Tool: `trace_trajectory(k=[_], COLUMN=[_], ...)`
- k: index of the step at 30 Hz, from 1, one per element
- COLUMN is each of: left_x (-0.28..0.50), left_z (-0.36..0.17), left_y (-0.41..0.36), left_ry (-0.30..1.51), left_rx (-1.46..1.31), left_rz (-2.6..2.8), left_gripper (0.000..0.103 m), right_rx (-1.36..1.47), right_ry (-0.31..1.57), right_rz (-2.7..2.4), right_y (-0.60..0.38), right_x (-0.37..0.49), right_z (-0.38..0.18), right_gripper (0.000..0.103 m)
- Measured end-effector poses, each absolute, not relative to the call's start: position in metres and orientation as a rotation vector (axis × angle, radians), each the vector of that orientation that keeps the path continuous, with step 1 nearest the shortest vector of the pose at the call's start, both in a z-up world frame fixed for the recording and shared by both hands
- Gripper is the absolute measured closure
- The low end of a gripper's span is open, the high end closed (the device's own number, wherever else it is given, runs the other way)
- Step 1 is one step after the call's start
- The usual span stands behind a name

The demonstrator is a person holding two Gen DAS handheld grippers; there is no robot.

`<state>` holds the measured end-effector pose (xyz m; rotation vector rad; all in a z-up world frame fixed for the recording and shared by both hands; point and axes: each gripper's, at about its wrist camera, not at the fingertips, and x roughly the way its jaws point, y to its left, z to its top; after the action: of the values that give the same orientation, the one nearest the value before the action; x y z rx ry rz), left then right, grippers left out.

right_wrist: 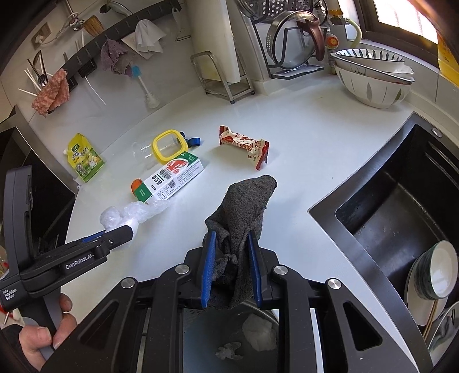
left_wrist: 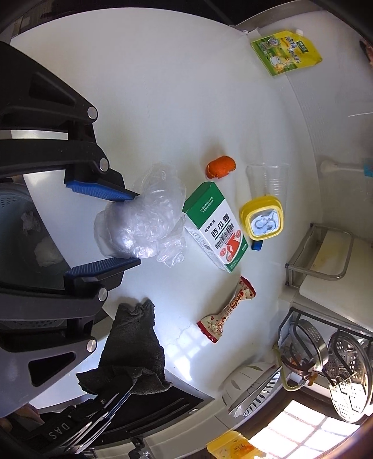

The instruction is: Collect trash

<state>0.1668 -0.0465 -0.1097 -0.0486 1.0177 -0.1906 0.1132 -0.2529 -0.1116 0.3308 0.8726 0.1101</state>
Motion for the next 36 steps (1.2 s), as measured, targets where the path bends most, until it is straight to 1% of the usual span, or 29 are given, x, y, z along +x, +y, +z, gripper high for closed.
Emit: trace_trajectory(k=[11,17,21,26,36], left_x=[0.144,0.130,0.117,0.094,0.036], left_z=[-0.064,-0.034,-0.024,-0.029,-0.072], left_y=[-0.017,-0.008,-0.007,-0.012,-0.038], left_ry=[0.933,0.870,0.853,0.871,0.980], left_rx=[-0.063,-0.073,-0.062,-0.040,0.011], left_rz=[-0.159,-0.161,-0.166,-0.178,-0.232], left_gripper=[0.066,0.066,0.066,0.066,0.066], right_rx=[0.311,0.309,0.315,0.311,0.279], right_ry=[0.862,0.843,0.829,0.825,0.891], right_rz=[0.135,0.148,0.155,0.166,0.184], right_y=[-0.238,-0.237,-0.237,-0.238,-0.232], right_x=[0.091,0.078,0.070,0.053,0.013], right_z=[-0.091,-0.081,-0.075,-0.070,-0.087], right_gripper=[0.082,0.082,0.082,0.082,0.082])
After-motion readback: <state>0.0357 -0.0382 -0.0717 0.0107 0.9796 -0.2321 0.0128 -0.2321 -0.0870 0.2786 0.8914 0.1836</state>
